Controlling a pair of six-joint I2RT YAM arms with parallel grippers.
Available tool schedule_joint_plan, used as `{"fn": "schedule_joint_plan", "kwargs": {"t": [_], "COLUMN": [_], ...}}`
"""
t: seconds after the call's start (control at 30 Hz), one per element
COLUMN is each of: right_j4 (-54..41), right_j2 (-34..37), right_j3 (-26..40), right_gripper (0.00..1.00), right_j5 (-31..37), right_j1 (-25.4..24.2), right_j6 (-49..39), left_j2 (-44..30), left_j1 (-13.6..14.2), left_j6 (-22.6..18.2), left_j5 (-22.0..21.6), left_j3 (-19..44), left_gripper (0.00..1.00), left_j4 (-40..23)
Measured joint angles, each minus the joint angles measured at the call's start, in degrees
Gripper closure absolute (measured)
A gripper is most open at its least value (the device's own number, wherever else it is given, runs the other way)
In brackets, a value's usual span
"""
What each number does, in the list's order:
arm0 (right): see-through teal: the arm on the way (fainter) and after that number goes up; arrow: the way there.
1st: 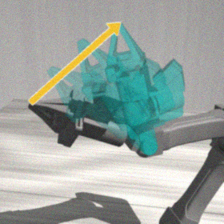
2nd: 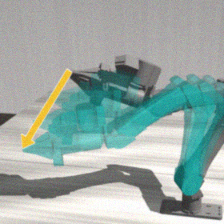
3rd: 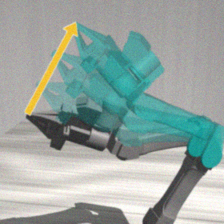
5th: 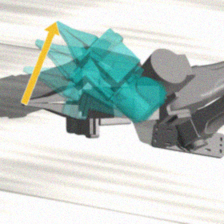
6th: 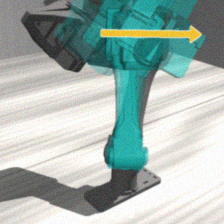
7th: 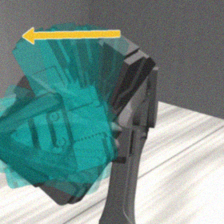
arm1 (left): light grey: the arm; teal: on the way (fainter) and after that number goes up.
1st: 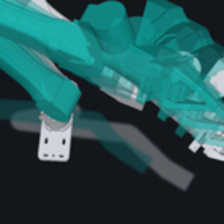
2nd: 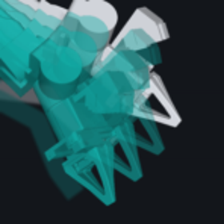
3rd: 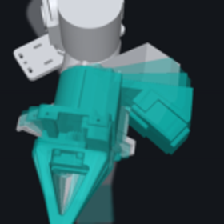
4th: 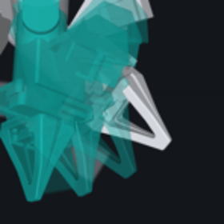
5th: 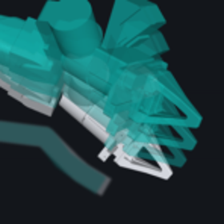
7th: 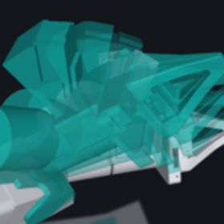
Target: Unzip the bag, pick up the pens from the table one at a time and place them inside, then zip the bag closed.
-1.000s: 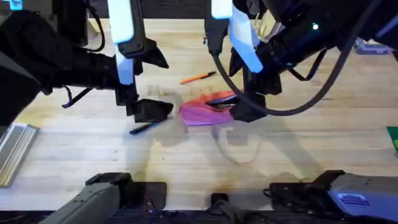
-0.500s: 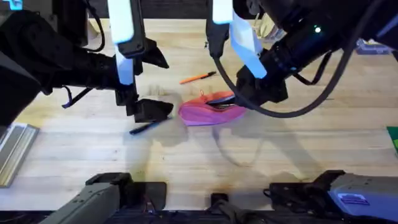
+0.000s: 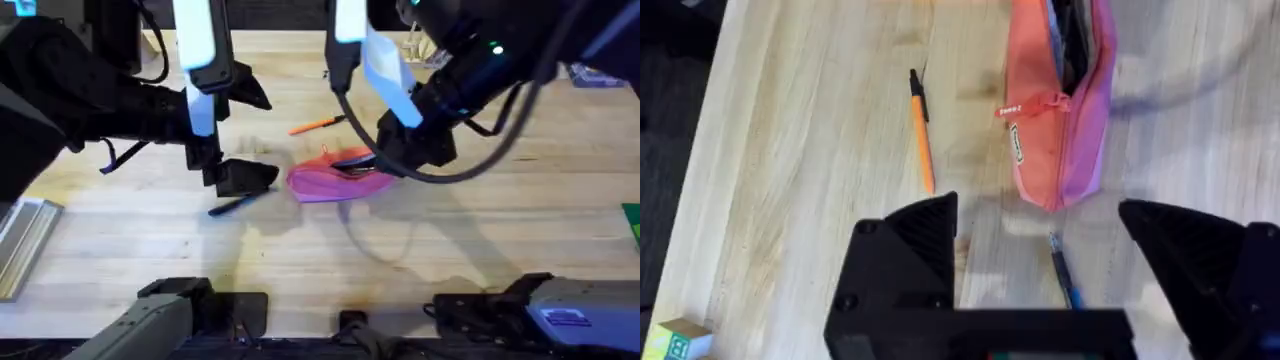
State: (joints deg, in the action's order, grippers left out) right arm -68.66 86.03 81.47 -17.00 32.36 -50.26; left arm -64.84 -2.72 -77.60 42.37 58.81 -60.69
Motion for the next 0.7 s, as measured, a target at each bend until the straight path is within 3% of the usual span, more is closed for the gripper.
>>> {"fn": "schedule_joint_plan", "kwargs": {"t": [0.7], "right_j4": [5.9], "right_j2": [8.5], "right_j3": [0.0], "right_gripper": [0.971], "right_j5": [-2.3], "right_j1": [0.0], "right_j6": [0.2], "left_j2": [0.0], "left_j1": [0.0], "left_j6": [0.0], "left_j5": [0.0], "left_j3": [0.0], "left_gripper": [0.008], "left_j4": [0.0]}}
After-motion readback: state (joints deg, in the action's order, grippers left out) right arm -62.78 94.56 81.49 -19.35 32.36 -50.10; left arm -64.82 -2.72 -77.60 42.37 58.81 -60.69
